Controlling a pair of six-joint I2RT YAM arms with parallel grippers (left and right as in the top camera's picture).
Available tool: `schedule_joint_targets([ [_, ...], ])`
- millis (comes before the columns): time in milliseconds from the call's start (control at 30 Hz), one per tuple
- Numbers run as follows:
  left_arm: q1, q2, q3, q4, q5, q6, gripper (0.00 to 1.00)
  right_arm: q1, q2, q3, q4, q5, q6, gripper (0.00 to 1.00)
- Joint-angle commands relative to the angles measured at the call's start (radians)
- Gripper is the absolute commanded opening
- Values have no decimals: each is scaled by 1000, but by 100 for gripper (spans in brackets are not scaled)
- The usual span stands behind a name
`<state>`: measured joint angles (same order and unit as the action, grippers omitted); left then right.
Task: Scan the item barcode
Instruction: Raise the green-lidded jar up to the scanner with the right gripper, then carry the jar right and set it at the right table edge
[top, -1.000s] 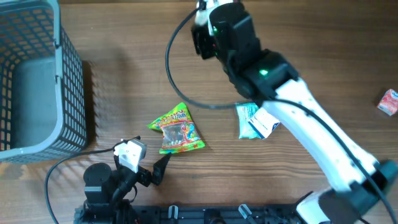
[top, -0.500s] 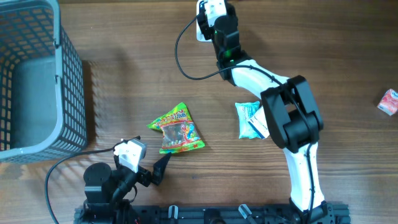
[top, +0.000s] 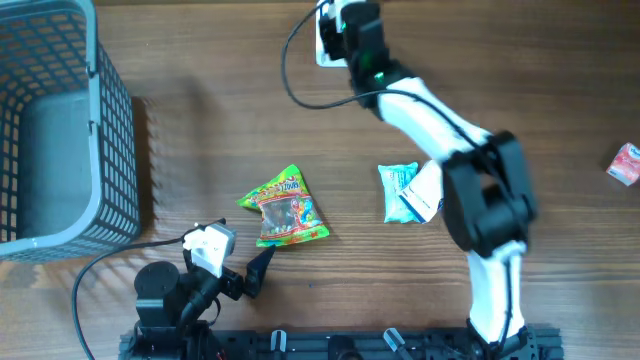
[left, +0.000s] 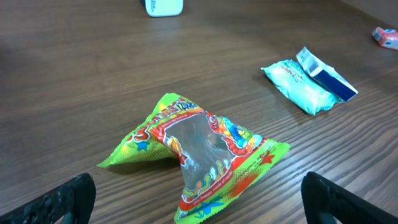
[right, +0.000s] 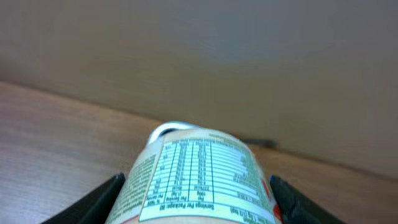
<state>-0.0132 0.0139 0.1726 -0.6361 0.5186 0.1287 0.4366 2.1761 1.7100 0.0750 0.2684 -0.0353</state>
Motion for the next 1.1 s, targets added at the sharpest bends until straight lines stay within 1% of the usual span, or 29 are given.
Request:
schedule_joint_targets([
  [0,-4,-6,-3,2,1,-3,100,-99,-249,31,-290,107,99,66],
  [33,-4,-6,-3,2,1,-3,100,-154,-286,31,-422,106,166,67],
  [133,-4,-6,-3,3,0,-3,100,-332,-312,31,-695,64,299,68],
  [200,-4,-6,-3,3,1,-3,100,-481,-285,31,-813,-9,332,68],
  [267,-3,-6,-3,2,0,-3,100,-622,-247,30,-843,-89,333,68],
  [300,-4,-6,-3,3,1,-3,100,-722,-206,30,-844,-159,325,68],
  [367,-4,-6,-3,3,0,-3,100,-830,-134,30,-842,-225,325,69],
  [500,-4,-6,-3,3,1,-3,100,-973,47,30,-829,-247,323,68],
  [567,-4,-6,-3,2,1,-3,100,-1035,72,30,-807,-249,324,70],
  [600,-4,-6,-3,3,0,-3,100,-1053,73,30,-798,-251,323,76],
  [667,-4,-6,-3,2,0,-3,100,-1098,73,31,-782,-251,323,98],
  [700,-4,-6,-3,3,0,-3,100,-1110,72,34,-779,-253,323,100],
  [767,-4,-6,-3,3,0,-3,100,-1125,65,99,-808,-346,323,99],
  [833,-4,-6,-3,2,0,-3,100,-1120,42,225,-881,-445,324,100],
  [900,-4,-6,-3,3,0,-3,100,-1100,-2,373,-951,-488,327,100],
  [933,-4,-6,-3,2,0,-3,100,-1075,-41,459,-985,-487,327,100],
  [1000,-4,-6,-3,3,0,-3,100,-1023,-109,525,-1039,-492,326,100],
  [1067,-4,-6,-3,3,0,-3,100,-930,-185,533,-1147,-519,326,100],
])
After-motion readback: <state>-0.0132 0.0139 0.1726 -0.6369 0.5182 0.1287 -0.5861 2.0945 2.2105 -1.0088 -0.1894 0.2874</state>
